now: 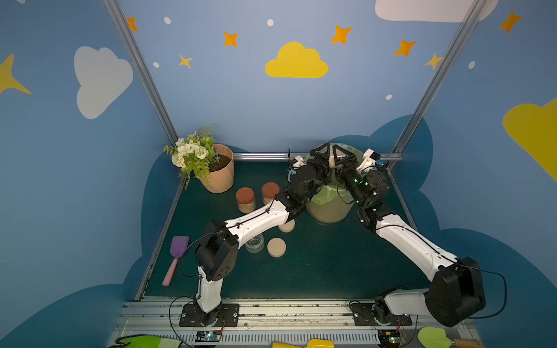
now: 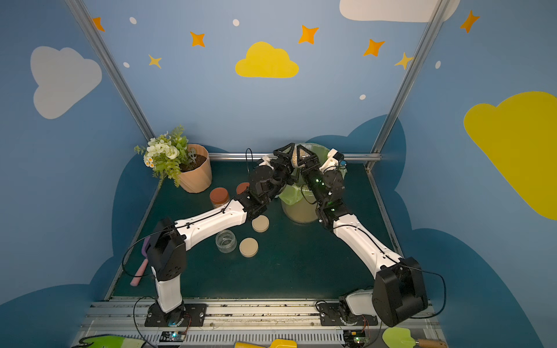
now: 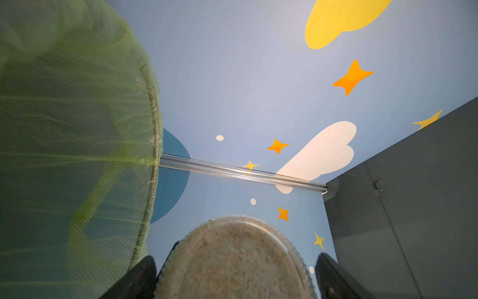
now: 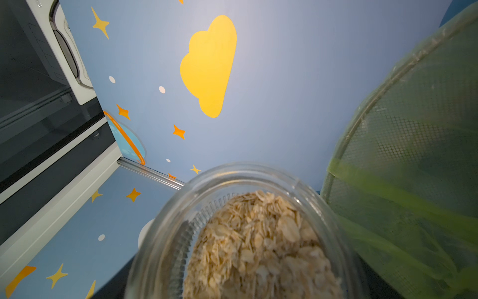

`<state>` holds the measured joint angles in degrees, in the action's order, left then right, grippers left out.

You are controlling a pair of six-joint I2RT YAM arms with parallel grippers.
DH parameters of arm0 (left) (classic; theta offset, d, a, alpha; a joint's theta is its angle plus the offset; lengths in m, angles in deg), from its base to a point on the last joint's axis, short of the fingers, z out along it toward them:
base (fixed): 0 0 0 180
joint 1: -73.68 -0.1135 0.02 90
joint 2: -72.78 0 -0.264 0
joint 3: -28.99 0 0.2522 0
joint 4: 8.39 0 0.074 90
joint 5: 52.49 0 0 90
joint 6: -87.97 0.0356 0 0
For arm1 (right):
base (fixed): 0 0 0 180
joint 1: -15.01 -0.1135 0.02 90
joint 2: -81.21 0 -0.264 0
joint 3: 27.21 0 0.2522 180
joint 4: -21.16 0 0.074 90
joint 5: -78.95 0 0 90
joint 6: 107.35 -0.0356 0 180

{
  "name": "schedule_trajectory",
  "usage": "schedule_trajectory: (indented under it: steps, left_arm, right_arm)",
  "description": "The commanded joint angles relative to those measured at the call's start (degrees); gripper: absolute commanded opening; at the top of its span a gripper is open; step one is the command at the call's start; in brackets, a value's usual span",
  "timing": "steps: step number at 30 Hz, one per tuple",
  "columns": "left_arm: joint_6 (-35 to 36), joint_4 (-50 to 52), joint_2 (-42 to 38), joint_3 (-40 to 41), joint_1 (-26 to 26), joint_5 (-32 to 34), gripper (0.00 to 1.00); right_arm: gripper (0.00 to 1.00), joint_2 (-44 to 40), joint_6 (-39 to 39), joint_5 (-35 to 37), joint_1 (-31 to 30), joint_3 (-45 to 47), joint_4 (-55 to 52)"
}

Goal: Empty expired oatmeal from jars
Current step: Pour the expired oatmeal into the trash bin.

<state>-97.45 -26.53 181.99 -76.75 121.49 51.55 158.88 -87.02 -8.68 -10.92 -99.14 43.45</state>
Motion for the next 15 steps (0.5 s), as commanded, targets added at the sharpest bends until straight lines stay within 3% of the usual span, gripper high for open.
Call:
schedule_trajectory:
  steps: [1,7,15]
  left_arm:
    - [0.23,-1.15,1.16,-2.82,0.23,0.52,0.95]
    - [0.14,1.08,2.15,-5.03,0.52,-0.30,0.94]
    - [-0.03,1.50,3.45,-6.92,0.88,-0.31,0.84]
  right_arm:
    - [0.18,-1.02,0.30,-0.15,-0.34,-1.56,4.82]
    - [0.18,-1.11,2.55,-1.30,-0.69,-2.37,2.69]
    - [0.18,-1.04,3.07,-1.00,-1.05,-2.64,3.76]
